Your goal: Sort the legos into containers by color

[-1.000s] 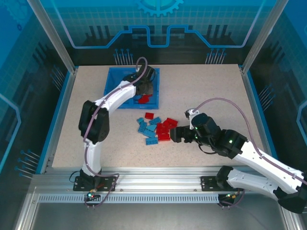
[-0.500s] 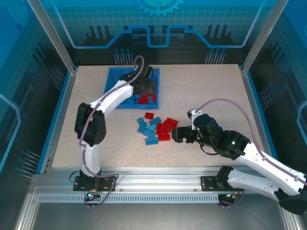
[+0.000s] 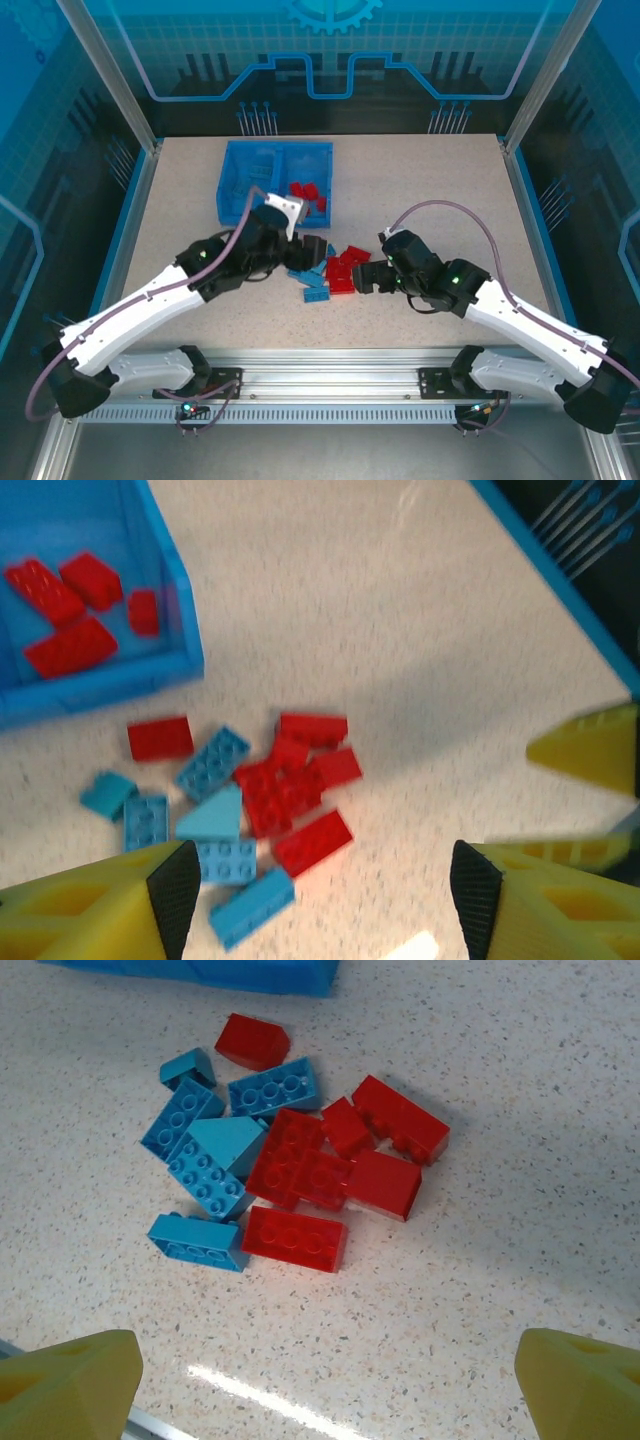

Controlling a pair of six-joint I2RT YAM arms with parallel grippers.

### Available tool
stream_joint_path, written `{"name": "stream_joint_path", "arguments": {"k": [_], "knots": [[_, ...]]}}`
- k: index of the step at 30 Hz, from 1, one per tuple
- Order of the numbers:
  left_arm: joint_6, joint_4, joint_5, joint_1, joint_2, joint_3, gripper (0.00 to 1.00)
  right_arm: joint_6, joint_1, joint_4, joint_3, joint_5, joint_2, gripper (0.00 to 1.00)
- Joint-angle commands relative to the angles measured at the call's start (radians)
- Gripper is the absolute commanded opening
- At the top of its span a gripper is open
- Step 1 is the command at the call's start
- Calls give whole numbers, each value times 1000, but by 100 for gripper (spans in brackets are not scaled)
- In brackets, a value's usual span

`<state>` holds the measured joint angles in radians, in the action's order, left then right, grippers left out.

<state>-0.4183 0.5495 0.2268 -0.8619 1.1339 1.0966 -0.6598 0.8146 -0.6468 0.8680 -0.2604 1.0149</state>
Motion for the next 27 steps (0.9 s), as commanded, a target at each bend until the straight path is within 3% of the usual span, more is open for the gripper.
{"name": "stream_joint_path", "arguments": {"k": [1, 5, 12, 19, 27], "knots": [[-130, 45, 109, -81, 23, -81, 73, -50, -26, 24, -56, 13, -28, 97], [-244, 48, 157, -101, 86, -166, 79, -76, -44, 26, -109, 43, -97, 98], [-290, -52, 51, -91, 298, -192, 98, -87, -50, -13, -133, 41, -163, 98], [-368, -81, 74, -67, 478, -154, 99, -96, -52, -8, -143, 49, -171, 98], [-380, -165, 58, -53, 572, -161, 96, -115, -52, 9, -163, 67, -173, 98]]}}
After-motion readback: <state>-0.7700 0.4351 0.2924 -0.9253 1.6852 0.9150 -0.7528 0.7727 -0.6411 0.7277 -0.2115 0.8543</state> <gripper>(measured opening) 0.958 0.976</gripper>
